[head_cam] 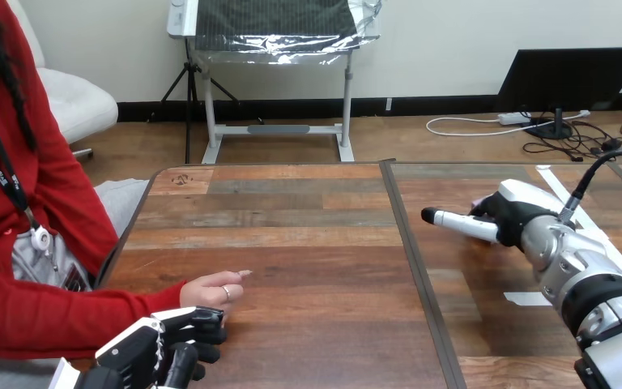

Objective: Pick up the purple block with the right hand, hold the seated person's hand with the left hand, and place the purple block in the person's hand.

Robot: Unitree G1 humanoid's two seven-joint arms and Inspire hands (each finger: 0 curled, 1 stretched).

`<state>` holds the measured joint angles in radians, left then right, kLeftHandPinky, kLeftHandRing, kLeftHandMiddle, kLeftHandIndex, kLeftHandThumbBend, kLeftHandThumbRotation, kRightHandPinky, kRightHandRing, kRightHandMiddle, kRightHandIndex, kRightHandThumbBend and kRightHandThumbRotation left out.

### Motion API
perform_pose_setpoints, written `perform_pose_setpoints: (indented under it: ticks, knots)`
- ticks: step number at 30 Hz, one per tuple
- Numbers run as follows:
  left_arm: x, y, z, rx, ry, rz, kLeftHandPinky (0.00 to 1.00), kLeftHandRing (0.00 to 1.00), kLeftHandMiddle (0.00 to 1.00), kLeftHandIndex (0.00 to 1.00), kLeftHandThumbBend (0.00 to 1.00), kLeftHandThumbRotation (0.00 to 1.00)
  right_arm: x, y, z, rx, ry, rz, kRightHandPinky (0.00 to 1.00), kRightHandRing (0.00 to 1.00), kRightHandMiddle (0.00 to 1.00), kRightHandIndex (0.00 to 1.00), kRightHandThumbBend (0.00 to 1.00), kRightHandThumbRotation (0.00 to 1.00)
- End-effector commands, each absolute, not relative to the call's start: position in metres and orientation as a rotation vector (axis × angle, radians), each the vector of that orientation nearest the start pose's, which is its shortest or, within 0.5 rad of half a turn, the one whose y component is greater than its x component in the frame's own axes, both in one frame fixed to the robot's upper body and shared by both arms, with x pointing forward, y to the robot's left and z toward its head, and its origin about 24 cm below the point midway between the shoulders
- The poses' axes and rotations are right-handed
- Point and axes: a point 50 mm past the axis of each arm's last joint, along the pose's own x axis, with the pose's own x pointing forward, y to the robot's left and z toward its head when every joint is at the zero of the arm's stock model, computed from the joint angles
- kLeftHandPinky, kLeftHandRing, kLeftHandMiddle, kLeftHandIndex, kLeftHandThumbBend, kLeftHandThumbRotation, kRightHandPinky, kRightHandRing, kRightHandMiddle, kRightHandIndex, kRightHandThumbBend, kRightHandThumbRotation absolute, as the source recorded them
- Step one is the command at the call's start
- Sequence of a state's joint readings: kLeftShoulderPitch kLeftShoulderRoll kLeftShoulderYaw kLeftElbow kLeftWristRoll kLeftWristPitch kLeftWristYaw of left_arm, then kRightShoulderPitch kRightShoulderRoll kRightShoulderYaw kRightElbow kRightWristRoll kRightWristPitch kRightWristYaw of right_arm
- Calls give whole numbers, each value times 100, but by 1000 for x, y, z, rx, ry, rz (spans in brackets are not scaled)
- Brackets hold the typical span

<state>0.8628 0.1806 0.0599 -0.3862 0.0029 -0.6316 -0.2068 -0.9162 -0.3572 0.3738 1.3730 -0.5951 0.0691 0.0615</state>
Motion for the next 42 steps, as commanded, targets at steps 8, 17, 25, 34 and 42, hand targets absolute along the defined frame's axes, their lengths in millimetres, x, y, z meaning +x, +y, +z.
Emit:
perform_pose_setpoints:
  ticks: [8,17,25,34,42]
  knots:
    - [80,196,69,308,-207,-120,58,64,67,68,39,83,367,-219,28,-1197,592,200,77,84,85,82,75,100]
    - [80,195,69,311,-204,-120,57,63,67,68,40,83,367,-219,29,-1193,564,171,49,57,62,68,73,100]
    - [82,194,68,296,-201,-122,57,64,67,68,42,84,369,-220,33,-1173,533,135,41,46,50,56,73,100]
    - [83,193,68,297,-203,-127,57,64,67,68,41,83,372,-221,38,-1184,490,104,45,47,52,55,72,100]
    - [84,192,67,296,-207,-133,57,64,67,68,40,83,373,-223,42,-1169,441,68,51,55,57,54,72,100]
